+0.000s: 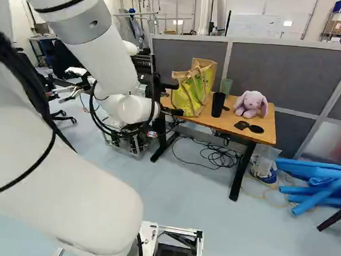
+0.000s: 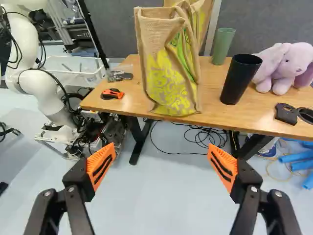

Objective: Pick up the bag on the ground and place it on the table

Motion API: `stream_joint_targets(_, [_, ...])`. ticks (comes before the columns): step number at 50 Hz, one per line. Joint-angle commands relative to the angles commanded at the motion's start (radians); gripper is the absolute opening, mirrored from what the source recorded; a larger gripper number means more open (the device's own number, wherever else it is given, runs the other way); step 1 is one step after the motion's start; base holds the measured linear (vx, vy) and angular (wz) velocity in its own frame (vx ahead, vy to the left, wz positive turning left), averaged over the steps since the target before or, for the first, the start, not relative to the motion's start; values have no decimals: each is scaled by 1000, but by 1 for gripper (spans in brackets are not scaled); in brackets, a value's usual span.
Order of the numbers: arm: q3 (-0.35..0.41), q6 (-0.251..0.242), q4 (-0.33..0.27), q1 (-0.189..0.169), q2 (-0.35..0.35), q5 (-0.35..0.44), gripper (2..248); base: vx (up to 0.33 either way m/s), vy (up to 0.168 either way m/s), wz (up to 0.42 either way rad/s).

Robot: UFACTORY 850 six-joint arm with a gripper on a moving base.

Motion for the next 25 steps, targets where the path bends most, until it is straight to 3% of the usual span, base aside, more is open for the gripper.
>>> stream_joint_targets(25, [138, -26, -23, 31, 50, 160, 247, 0, 0, 0])
